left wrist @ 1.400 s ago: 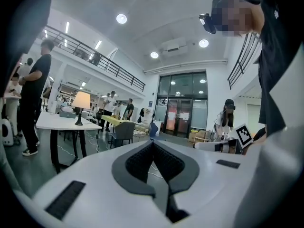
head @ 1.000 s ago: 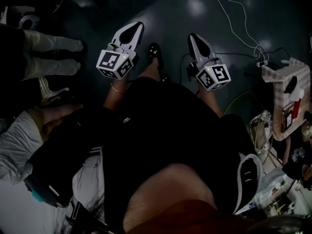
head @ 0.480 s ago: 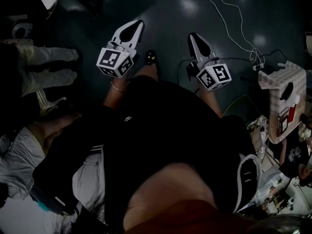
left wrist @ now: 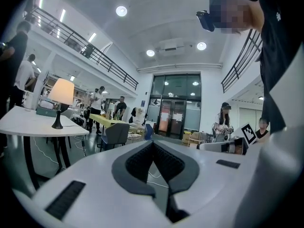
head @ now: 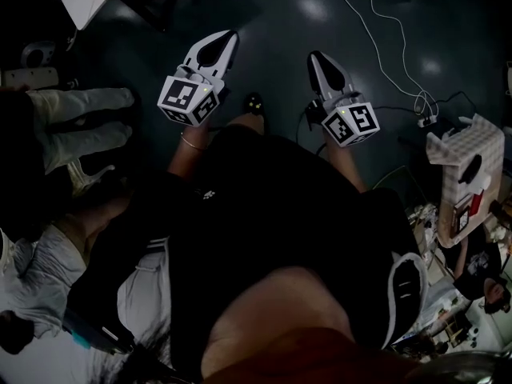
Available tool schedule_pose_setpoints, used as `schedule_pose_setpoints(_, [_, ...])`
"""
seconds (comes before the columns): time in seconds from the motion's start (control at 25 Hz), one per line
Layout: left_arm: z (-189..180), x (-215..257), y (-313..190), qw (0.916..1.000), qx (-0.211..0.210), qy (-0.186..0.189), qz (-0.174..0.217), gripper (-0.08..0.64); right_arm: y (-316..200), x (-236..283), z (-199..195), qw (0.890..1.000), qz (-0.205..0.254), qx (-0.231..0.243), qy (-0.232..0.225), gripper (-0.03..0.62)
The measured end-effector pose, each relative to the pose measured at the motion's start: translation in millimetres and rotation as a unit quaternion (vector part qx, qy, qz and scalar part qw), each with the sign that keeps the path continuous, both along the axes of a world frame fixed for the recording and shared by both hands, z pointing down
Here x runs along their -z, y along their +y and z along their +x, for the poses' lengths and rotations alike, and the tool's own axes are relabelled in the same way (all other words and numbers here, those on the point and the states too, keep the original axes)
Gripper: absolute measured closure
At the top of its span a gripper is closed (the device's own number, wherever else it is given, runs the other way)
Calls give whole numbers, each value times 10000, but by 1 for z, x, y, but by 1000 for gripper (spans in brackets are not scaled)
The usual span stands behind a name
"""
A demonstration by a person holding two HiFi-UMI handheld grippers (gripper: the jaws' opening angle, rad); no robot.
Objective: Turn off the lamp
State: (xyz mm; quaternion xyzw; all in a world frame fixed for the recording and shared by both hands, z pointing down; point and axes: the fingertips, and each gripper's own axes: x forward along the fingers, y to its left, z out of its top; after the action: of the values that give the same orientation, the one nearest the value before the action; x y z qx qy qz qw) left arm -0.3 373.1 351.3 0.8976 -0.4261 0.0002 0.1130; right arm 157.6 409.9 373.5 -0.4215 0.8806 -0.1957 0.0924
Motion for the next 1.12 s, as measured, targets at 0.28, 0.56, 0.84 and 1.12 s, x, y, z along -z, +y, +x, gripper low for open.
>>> schedule_pose_setpoints(0.28, [-40, -2, -41, 9996, 254, -84, -70, 553, -50, -4, -31, 9998, -57, 190, 0, 591])
schedule_pose_setpoints(0.56, [-72, 0, -78, 9995, 300, 41, 8, 553, -90, 3, -70, 9995, 10, 314, 43, 591])
schedule_pose_setpoints(0.84, [-87, -4, -94, 9989, 362, 303, 5, 554, -103, 7, -85, 9994, -8, 305, 165, 591])
schedule_pose_setpoints(1.12, [-89, -7, -104, 9982, 493, 351, 34, 554, -124, 7, -81, 9990, 2, 376, 261, 591])
